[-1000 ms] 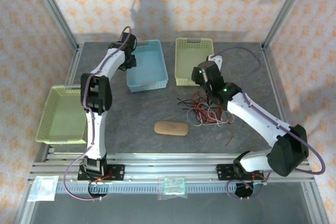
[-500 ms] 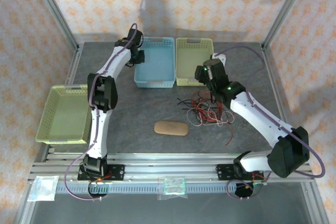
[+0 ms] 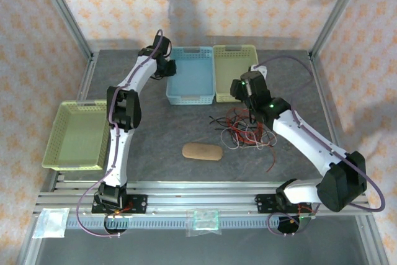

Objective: Untangle the cables

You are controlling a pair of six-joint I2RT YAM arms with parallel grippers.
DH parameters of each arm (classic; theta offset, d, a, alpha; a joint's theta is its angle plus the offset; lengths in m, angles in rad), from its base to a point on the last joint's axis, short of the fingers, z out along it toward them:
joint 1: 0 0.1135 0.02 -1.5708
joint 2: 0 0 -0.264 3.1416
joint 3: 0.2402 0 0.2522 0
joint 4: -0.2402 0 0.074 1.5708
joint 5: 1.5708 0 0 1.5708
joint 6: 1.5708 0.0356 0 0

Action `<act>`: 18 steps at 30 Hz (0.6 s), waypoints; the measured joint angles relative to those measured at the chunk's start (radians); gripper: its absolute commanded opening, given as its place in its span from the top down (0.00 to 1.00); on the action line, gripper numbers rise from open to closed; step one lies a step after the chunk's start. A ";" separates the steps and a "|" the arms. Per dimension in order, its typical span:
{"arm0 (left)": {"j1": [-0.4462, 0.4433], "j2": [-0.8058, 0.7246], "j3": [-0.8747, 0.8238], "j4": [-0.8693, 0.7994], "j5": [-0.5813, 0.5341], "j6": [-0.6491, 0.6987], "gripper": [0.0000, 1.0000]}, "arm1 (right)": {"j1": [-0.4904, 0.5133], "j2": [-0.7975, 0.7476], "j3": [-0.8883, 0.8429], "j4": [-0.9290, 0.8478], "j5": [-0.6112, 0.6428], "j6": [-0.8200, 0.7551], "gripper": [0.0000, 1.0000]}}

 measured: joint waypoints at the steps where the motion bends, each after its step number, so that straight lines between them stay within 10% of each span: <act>1: -0.002 0.003 0.000 0.010 0.019 -0.013 0.83 | 0.000 -0.001 -0.002 0.000 0.000 0.001 0.37; 18: -0.034 0.000 0.072 0.021 -0.017 -0.097 0.26 | 0.008 -0.005 -0.018 0.002 -0.035 0.010 0.36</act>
